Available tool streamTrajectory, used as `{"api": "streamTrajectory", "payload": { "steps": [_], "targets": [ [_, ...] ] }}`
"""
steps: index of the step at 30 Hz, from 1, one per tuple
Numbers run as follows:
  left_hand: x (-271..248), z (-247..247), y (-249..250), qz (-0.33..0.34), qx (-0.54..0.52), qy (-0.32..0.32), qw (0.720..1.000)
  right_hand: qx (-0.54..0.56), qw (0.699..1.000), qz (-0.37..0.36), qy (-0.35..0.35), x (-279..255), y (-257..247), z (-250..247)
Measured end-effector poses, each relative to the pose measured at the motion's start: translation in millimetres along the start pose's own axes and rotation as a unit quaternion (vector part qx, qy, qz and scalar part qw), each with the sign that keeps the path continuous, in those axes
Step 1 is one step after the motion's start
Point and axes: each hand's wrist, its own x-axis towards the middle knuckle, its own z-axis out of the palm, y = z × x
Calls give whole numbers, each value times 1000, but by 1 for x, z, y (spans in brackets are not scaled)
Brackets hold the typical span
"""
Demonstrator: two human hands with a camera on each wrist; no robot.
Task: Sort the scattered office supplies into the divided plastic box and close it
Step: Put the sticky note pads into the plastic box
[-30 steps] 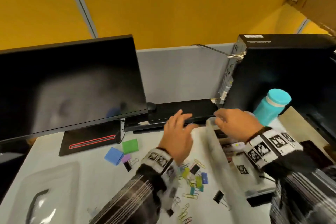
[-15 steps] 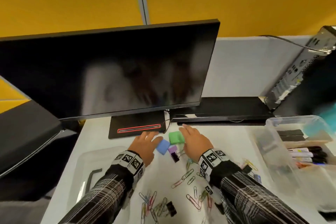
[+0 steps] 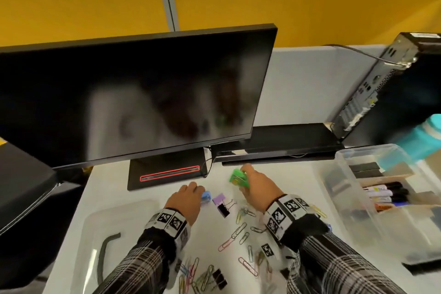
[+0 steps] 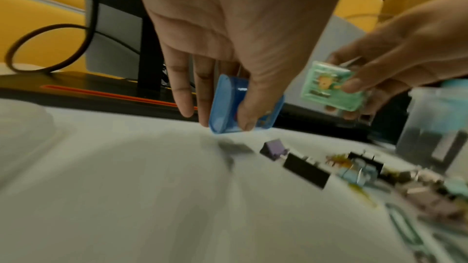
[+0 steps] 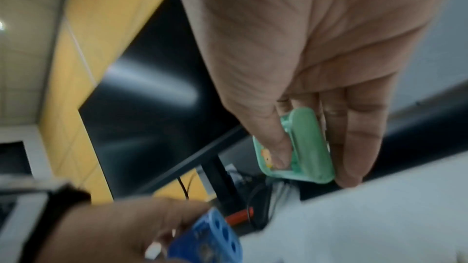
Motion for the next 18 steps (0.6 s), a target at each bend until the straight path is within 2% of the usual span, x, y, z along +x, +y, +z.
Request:
{"api": "streamTrajectory", "payload": {
  "steps": [2, 5, 7, 9, 11, 15, 18],
  "targets": [
    [-9, -3, 6, -11, -79, 25, 996, 48, 998, -8, 34, -25, 13, -30],
    [-21, -6, 23, -17, -103, 52, 993, 104, 982, 19, 157, -60, 51, -82],
    [-25, -7, 38, 0, -107, 69, 992, 97, 961, 60, 251, -77, 88, -114],
    [-29, -9, 55, 17, -101, 88, 991, 51, 945, 114, 302, -88, 126, -138],
    [-30, -9, 72, 33, -81, 112, 990, 16, 939, 161, 304, -92, 155, -154],
    [-32, -4, 101, 53, -72, 140, 986, -1, 939, 200, 281, -83, 189, -169],
    [-36, -3, 119, 61, -77, 144, 985, -39, 945, 231, 226, -69, 198, -178]
  ]
}}
